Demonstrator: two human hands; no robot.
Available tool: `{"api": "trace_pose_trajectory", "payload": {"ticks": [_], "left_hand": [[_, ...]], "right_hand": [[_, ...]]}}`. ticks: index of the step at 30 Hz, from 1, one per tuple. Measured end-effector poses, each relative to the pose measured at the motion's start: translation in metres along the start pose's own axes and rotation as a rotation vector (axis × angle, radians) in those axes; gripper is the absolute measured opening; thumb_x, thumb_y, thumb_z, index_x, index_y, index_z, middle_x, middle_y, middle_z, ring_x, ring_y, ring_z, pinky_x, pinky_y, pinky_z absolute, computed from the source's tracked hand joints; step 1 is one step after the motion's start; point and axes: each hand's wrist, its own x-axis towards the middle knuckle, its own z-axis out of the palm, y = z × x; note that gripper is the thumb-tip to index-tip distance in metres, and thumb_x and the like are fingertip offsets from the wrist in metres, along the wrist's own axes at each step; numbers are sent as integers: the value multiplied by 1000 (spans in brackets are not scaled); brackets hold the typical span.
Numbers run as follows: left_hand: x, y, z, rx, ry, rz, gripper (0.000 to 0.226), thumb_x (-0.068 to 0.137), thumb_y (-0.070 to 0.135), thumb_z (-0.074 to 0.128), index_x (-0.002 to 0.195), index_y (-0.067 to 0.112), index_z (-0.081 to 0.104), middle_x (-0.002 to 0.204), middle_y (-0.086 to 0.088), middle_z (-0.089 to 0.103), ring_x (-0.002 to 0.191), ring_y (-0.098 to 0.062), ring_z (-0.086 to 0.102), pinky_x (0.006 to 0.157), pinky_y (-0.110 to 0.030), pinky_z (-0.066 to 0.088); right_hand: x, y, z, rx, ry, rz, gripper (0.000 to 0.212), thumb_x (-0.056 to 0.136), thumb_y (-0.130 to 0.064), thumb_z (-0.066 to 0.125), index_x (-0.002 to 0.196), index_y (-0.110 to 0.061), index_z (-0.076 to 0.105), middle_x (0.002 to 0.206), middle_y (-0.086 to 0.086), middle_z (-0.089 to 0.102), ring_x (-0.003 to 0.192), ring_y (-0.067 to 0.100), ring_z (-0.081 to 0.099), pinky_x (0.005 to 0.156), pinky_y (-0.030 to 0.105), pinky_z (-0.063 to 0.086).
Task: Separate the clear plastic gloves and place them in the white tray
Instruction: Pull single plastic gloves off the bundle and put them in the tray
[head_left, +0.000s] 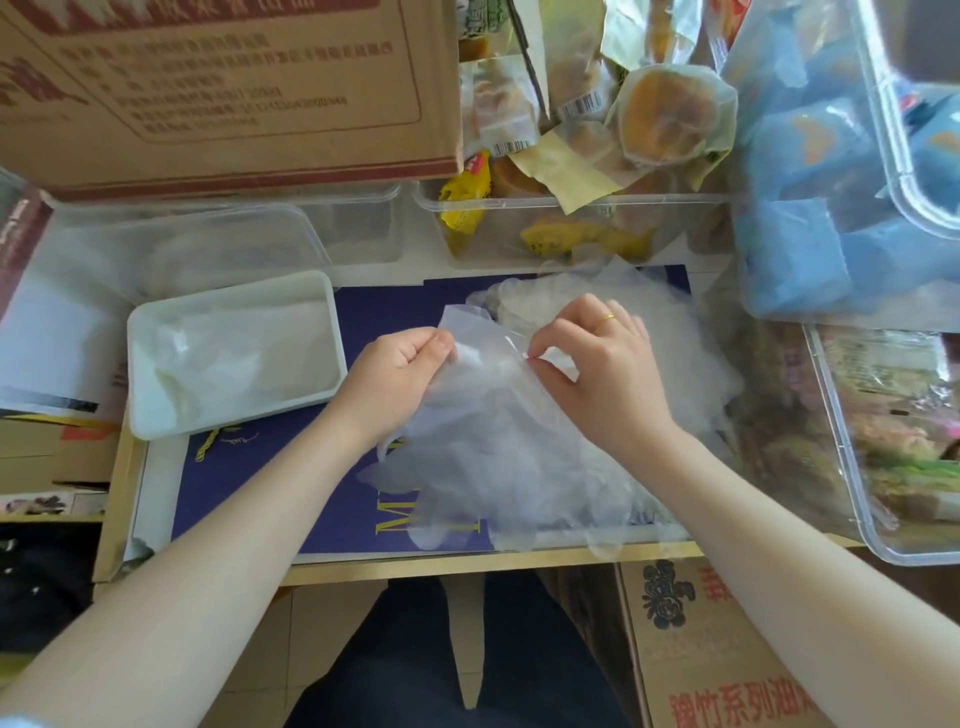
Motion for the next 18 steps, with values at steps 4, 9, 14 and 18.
{"api": "trace_pose_trajectory", "payload": {"ticks": [4,9,14,18], "left_hand": [[-2,7,-5,83,20,70,27,98,25,44,78,31,61,75,7,64,65,3,53,63,-12,39],[-2,6,-11,162,-64,143,25,98,28,43,80,31,60,69,-9,58,61,-12,45,62,-26,37],[-3,1,-21,134,-73,170,38,99,28,41,67,44,55,55,-2,43,55,-13,38,57,-30,31],[-7,2,-31,92,-58,176,29,100,28,38,84,31,61,48,9,48,48,-9,39,54,-20,32]], "right_hand": [[8,-21,-6,226,-233,90,27,90,-27,48,94,-11,70,91,7,63,76,22,57,65,34,47],[15,-29,-11,748,-547,316,20,90,-21,60,109,-21,57,99,-9,59,96,8,56,88,25,44],[19,-26,-14,867,-535,429,13,84,-6,66,87,-17,60,60,-4,46,54,7,44,55,17,39],[18,-16,-14,671,-389,586,16,87,-17,64,73,-10,59,59,-1,46,48,4,42,50,18,36]]}}
